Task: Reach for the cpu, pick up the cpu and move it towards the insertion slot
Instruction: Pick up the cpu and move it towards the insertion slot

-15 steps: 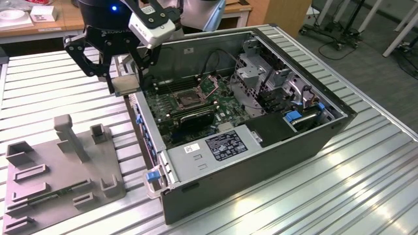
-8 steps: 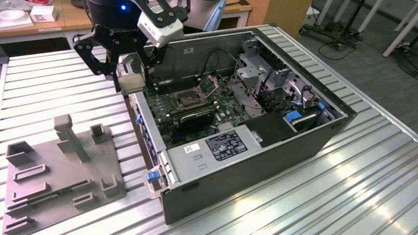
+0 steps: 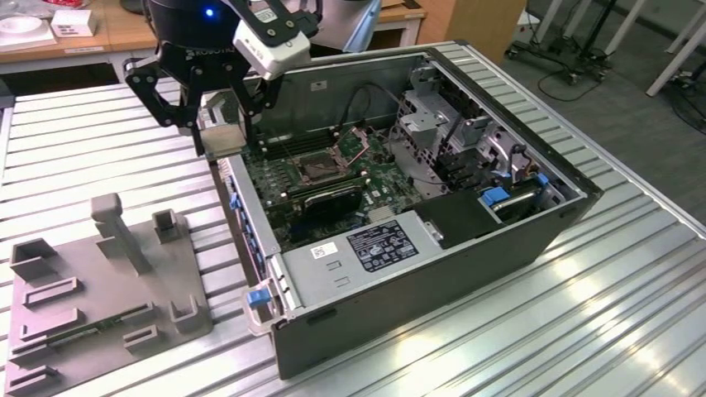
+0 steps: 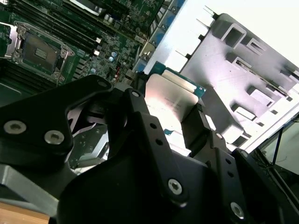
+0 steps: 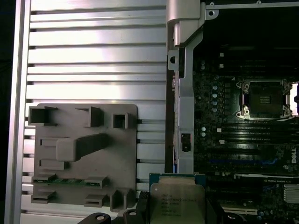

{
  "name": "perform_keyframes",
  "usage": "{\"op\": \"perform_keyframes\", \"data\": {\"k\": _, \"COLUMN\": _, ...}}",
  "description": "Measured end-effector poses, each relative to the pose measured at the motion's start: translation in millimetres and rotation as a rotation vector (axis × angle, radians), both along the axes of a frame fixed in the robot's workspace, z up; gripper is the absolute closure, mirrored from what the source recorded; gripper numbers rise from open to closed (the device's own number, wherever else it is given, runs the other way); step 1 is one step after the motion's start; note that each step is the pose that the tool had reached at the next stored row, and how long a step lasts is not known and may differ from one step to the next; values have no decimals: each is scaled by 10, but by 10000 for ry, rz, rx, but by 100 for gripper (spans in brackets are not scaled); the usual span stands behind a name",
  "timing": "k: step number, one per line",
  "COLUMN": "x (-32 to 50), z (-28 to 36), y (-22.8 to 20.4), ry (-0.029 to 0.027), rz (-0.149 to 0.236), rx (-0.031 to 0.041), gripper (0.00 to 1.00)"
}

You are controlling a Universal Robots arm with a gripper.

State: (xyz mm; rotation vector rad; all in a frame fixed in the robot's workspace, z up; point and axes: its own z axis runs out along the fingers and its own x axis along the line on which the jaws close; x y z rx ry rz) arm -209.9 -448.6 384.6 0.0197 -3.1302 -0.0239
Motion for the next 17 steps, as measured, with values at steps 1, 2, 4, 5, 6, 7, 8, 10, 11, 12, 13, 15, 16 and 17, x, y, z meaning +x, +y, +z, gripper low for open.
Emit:
{"op": "perform_keyframes", "data": {"k": 1, "x": 0, "z": 0, "y": 0, "ry": 1, "rz": 0, "rx": 0, "gripper": 45}}
{"op": "perform_keyframes", "data": {"k": 2, "x": 6, "z": 0, "y": 0, "ry": 0, "rz": 1, "rx": 0, "gripper": 45}}
{"op": "perform_keyframes", "data": {"k": 4, "x": 24, "z": 0, "y": 0, "ry": 1, "rz": 1, "rx": 0, "gripper": 45}}
{"op": "perform_keyframes", "data": {"k": 5, "x": 32, "z": 0, "y": 0, "ry": 0, "rz": 1, "rx": 1, "gripper": 45}}
{"op": "perform_keyframes", "data": {"k": 6, "x": 41, "z": 0, "y": 0, "ry": 1, "rz": 0, "rx": 0, "gripper": 45}}
{"op": "perform_keyframes", "data": {"k": 7, "x": 53, "z": 0, "y": 0, "ry": 0, "rz": 0, "rx": 0, "gripper": 45}}
{"op": "perform_keyframes", "data": {"k": 8, "x": 69, "z": 0, "y": 0, "ry": 1, "rz": 0, "rx": -1, "gripper": 45}}
{"op": "perform_keyframes", "data": {"k": 10, "x": 104, "z": 0, "y": 0, "ry": 1, "rz": 0, "rx": -1, "gripper": 45}}
{"op": "perform_keyframes", "data": {"k": 11, "x": 122, "z": -1, "y": 0, "ry": -1, "rz": 1, "rx": -1, "gripper": 45}}
{"op": "perform_keyframes", "data": {"k": 12, "x": 142, "z": -1, "y": 0, "ry": 0, "rz": 0, "rx": 0, "gripper": 45}}
{"op": "perform_keyframes", "data": {"k": 13, "x": 161, "z": -1, "y": 0, "ry": 0, "rz": 1, "rx": 0, "gripper": 45}}
{"op": "perform_keyframes", "data": {"k": 15, "x": 196, "z": -1, "y": 0, "ry": 0, "rz": 0, "rx": 0, "gripper": 45}}
{"op": "perform_keyframes", "data": {"k": 16, "x": 213, "z": -1, "y": 0, "ry": 1, "rz": -1, "rx": 0, "gripper": 45}}
{"op": "perform_keyframes", "data": {"k": 17, "x": 229, "z": -1, "y": 0, "ry": 0, "rz": -1, "rx": -1, "gripper": 45}}
